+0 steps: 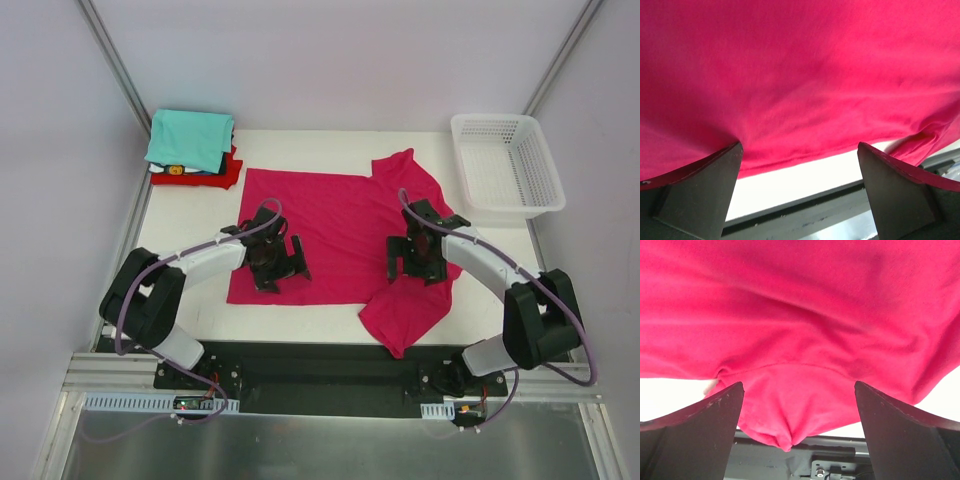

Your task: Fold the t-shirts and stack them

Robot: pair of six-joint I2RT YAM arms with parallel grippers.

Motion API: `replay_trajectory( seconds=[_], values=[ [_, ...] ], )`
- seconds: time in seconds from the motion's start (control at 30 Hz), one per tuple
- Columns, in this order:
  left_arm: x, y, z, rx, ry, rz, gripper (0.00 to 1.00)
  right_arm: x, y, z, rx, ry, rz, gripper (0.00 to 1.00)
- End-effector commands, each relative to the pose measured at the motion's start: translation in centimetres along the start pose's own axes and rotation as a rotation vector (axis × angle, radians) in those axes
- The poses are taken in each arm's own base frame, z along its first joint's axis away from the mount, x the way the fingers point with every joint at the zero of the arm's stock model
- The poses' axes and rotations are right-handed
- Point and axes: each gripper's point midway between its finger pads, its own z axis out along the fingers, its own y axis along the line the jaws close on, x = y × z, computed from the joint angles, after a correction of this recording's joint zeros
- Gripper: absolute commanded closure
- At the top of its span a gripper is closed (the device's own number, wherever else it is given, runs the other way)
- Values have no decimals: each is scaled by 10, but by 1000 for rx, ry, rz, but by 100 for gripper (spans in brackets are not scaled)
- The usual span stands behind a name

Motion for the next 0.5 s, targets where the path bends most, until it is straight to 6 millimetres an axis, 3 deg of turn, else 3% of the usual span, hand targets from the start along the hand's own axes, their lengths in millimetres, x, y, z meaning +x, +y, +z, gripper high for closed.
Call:
replay_trajectory(
  seconds=[0.0, 0.23, 0.47],
  values=[
    [27, 11, -16, -29, 34, 1, 1, 23, 20, -13, -75, 10, 8, 4],
    [40, 20, -31, -44, 0, 28, 1, 46, 27, -25, -120, -73, -57, 4],
    [41, 20, -45, -38, -109, 84, 1, 64, 29, -49, -100, -156, -152, 4]
  ],
)
